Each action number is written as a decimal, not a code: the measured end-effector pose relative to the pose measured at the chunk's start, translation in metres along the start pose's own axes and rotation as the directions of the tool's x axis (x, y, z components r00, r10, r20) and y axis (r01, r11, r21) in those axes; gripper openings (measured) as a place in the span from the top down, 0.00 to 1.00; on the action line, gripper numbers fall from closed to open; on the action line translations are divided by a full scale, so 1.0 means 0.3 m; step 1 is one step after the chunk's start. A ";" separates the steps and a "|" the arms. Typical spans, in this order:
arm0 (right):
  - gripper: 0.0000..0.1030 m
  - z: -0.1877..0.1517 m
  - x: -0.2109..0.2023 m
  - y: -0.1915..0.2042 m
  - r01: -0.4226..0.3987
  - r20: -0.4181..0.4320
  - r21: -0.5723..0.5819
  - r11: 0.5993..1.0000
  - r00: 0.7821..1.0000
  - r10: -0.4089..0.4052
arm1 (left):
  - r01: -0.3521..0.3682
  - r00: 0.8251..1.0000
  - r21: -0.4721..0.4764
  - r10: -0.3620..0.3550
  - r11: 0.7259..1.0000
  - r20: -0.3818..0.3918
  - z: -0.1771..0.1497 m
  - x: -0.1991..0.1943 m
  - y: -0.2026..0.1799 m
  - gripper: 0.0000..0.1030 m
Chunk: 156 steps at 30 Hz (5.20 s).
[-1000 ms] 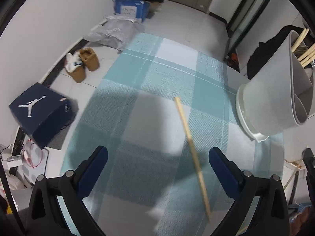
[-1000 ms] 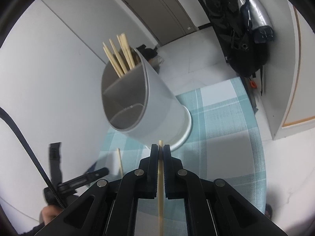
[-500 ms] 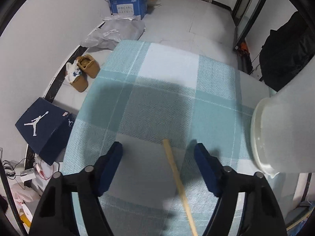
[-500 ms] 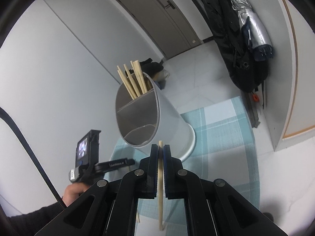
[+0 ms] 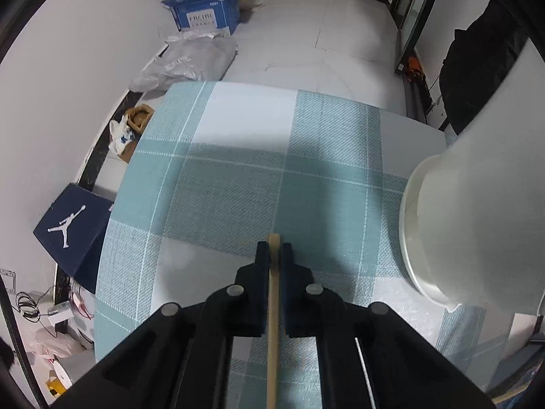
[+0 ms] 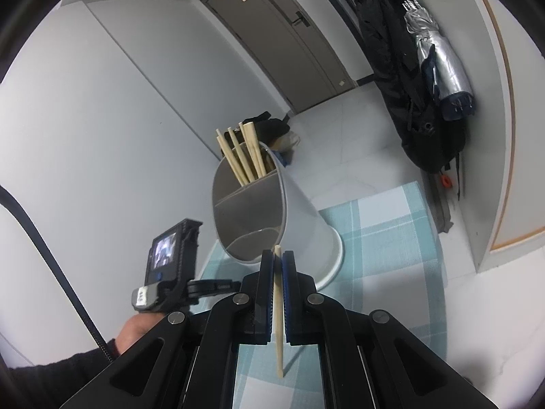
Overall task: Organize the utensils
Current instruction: 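Carry both chopsticks up and lower them into the white holder, then open both tools over the holder to drop the chopsticks in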
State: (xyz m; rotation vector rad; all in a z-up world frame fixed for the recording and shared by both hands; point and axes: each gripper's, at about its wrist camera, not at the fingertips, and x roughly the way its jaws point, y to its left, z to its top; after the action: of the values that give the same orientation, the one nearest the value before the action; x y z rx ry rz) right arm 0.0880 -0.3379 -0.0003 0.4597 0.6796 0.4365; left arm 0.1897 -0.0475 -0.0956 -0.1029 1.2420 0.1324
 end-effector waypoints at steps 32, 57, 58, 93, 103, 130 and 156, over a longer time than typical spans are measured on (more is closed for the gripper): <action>0.96 -0.002 -0.017 -0.003 0.025 0.009 -0.032 0.999 1.000 -0.025 | 0.060 0.998 0.208 -0.057 0.976 -0.021 -0.107 -0.043 -0.113 0.97; 0.96 -0.072 -0.088 0.172 0.083 0.046 -0.183 0.980 0.996 -0.076 | 0.284 0.826 0.161 -0.326 0.945 0.460 -0.263 -0.522 0.006 0.98; 0.96 -0.074 -0.091 0.181 0.087 0.049 -0.189 0.978 0.996 -0.080 | 0.281 0.828 0.164 -0.325 0.946 0.456 -0.268 -0.528 0.006 0.98; 0.96 0.132 -0.230 0.314 0.114 0.141 -0.239 0.964 0.987 -0.082 | 0.433 0.743 0.200 -0.473 0.879 0.473 -0.185 -0.717 0.023 0.98; 0.96 0.361 -0.261 0.390 0.140 0.207 -0.278 0.950 0.975 -0.083 | 0.473 0.691 0.238 -0.525 0.848 0.498 0.013 -0.830 -0.033 0.98; 0.96 0.572 0.096 0.398 0.117 0.126 -0.336 0.934 0.989 -0.079 | 0.330 0.728 0.340 -0.467 0.880 0.503 0.261 -0.732 -0.061 0.98; 0.96 0.406 0.296 0.289 0.076 -0.011 -0.289 0.954 0.996 -0.083 | 0.421 0.768 0.341 -0.530 0.841 0.359 0.214 -0.562 -0.069 0.98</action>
State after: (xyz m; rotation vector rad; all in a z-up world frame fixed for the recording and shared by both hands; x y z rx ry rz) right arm 0.2127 -0.2525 0.0861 0.1506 0.6423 0.4566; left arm 0.1995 -0.0658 0.0846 -0.1670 0.7315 -0.4298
